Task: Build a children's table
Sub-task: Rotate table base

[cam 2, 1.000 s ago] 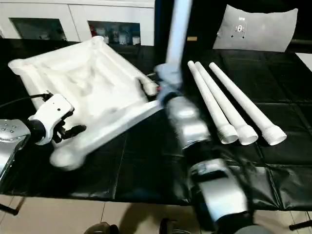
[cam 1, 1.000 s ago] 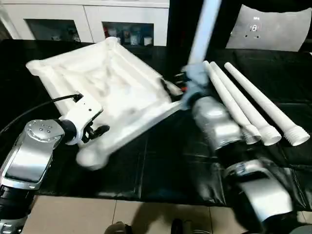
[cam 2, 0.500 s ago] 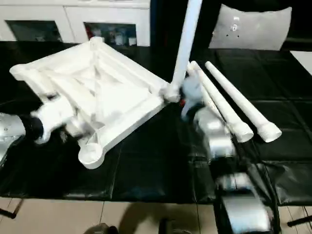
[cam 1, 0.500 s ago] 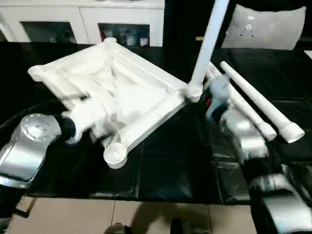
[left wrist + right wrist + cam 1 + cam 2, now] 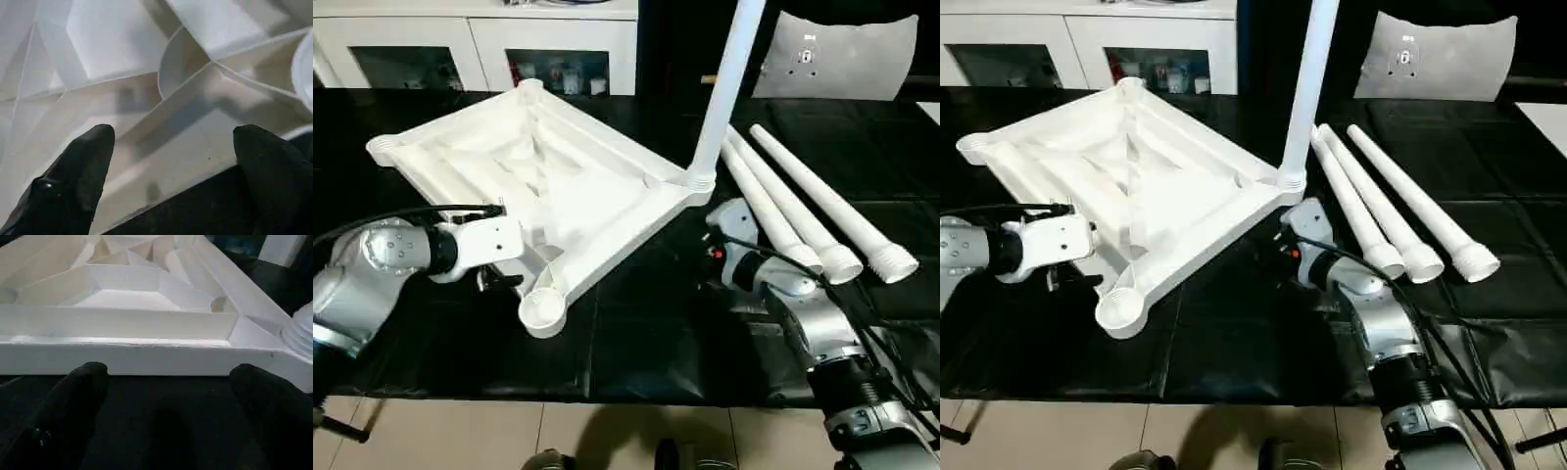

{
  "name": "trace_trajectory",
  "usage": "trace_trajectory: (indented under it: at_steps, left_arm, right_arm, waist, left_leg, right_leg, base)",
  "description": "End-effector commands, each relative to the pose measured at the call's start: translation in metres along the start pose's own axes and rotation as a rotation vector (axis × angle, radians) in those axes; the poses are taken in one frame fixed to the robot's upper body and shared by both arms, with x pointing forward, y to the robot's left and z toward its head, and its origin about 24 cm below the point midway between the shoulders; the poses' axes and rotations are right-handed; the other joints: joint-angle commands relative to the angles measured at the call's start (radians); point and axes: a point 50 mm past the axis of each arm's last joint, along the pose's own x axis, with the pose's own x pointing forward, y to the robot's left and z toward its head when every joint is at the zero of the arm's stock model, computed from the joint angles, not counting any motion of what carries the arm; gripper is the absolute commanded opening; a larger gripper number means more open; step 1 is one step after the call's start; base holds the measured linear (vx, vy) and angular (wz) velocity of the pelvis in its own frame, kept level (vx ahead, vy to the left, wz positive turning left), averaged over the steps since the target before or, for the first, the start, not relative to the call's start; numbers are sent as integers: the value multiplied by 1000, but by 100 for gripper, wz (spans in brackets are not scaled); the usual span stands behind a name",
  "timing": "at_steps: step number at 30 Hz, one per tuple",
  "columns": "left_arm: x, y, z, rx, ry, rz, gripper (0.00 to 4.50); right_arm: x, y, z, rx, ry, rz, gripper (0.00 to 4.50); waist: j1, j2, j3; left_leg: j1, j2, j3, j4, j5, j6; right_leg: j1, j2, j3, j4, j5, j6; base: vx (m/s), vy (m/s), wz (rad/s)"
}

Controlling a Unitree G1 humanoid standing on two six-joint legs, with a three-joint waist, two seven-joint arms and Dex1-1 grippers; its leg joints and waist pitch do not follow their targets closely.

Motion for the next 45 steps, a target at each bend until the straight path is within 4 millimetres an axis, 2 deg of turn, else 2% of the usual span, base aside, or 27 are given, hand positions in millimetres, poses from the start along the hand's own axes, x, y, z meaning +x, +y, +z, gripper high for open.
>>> trace_trajectory:
  at_steps: [1, 4, 8, 14, 16, 18, 22, 24, 26, 30, 32, 33, 35, 38, 39, 40, 43, 45]
  left_arm:
    - [-4, 0, -11, 28, 56, -49, 426]
    - [-8, 5, -13, 36, 59, -58, 426]
    - [-17, 12, -16, 44, 72, -52, 426]
    - [-22, 19, -12, 28, 12, -37, 426]
    - [-24, 23, -12, 25, 9, -27, 426]
    - [-26, 22, -16, 38, 40, -56, 426]
    - [-18, 16, -22, 79, 67, -96, 426]
    - [-9, 10, -24, 98, 60, -118, 426]
    - [-5, 6, -26, 107, 63, -152, 426]
    - [3, 2, -25, 129, 54, -189, 426]
    - [10, -1, -22, 160, 31, -211, 398]
    - [10, -1, -22, 160, 31, -211, 391]
    - [15, -1, -19, 177, 8, -209, 388]
    - [22, 0, -9, 192, -53, -204, 362]
    - [24, 0, -4, 201, -78, -209, 355]
    - [26, -1, -2, 202, -92, -218, 334]
    - [30, -3, 4, 199, -118, -253, 319]
    - [32, -8, 10, 158, -166, -310, 289]
  right_arm:
    - [-3, 0, 0, -14, 13, 0, 450]
    - [-5, 0, 1, -24, 17, 14, 450]
    - [-10, 1, 4, -27, 5, 54, 450]
    - [-15, 1, 5, -39, -3, 62, 450]
    - [-18, 3, 7, -30, -13, 99, 450]
    - [-22, 9, 9, -21, -17, 174, 450]
    - [-30, 14, 13, 17, -17, 272, 450]
    - [-34, 16, 14, 17, 2, 300, 450]
    - [-38, 21, 15, 9, 2, 343, 450]
    - [-46, 32, 17, 35, 9, 421, 450]
    - [-50, 37, 19, -37, 12, 423, 450]
    - [-50, 37, 19, -37, 12, 423, 450]
    - [-53, 42, 18, -94, 37, 461, 450]
    - [-56, 48, 18, -131, 36, 504, 450]
    - [-57, 50, 18, -145, 37, 526, 450]
    - [-58, 51, 18, -129, 42, 537, 450]
    - [-60, 52, 19, -119, 48, 561, 450]
    - [-63, 52, 19, -123, 53, 570, 450]
  waist:
    - [5, 13, -87]
    - [7, 19, -90]
    - [7, 21, -90]
    - [12, 23, -87]
    - [14, 25, -86]
    - [17, 23, -86]
    - [25, 23, -83]
    - [28, 22, -84]
    - [31, 26, -82]
    - [34, 22, -80]
    - [38, 22, -76]
    - [36, 21, -75]
    - [35, 19, -72]
    - [34, 18, -69]
    - [31, 17, -69]
    - [32, 16, -71]
    - [30, 18, -73]
    - [33, 19, -75]
  left_leg:
    - [8, 48, -23, -71, -202, 39]
    - [8, 49, -23, -71, -194, 31]
    - [9, 50, -22, -71, -203, 31]
    - [13, 51, -23, -72, -228, 21]
    - [17, 51, -22, -73, -234, 23]
    - [15, 51, -23, -73, -235, 27]
    - [14, 51, -23, -75, -230, 42]
    - [15, 51, -23, -74, -231, 37]
    - [18, 51, -23, -75, -236, 32]
    - [18, 52, -24, -77, -247, 38]
    - [22, 50, -24, -78, -266, 30]
    - [19, 49, -26, -79, -270, 29]
    - [24, 47, -28, -78, -299, 23]
    - [31, 42, -25, -73, -310, 29]
    - [27, 42, -28, -74, -314, 30]
    - [28, 45, -30, -75, -313, 31]
    - [26, 49, -32, -78, -302, 36]
    - [26, 53, -30, -81, -289, 37]
  right_leg:
    - [62, -87, 66, -72, -403, -136]
    - [66, -88, 67, -67, -379, -146]
    - [65, -87, 67, -66, -359, -159]
    - [64, -89, 67, -73, -409, -147]
    - [61, -87, 66, -74, -408, -144]
    - [64, -88, 67, -73, -402, -145]
    - [64, -84, 66, -75, -400, -134]
    - [63, -88, 66, -78, -427, -120]
    - [60, -88, 66, -83, -449, -109]
    - [60, -87, 63, -87, -459, -100]
    - [56, -88, 61, -94, -500, -83]
    - [59, -88, 60, -94, -510, -79]
    - [57, -90, 55, -103, -569, -55]
    - [53, -91, 51, -117, -625, -27]
    - [58, -92, 47, -118, -634, -21]
    - [58, -92, 45, -119, -626, -18]
    - [61, -92, 47, -114, -587, -29]
    - [63, -94, 52, -109, -541, -54]
  base:
    - [0, 0, 0]
    - [0, 0, 0]
    - [0, 0, 0]
    - [0, 0, 0]
    - [0, 0, 0]
    - [0, 0, 0]
    - [0, 0, 0]
    - [0, 0, 0]
    - [0, 0, 0]
    - [0, 0, 0]
    - [0, 0, 0]
    - [0, 0, 0]
    - [0, 0, 0]
    - [0, 0, 0]
    - [0, 0, 0]
    - [0, 0, 0]
    - [0, 0, 0]
    - [0, 0, 0]
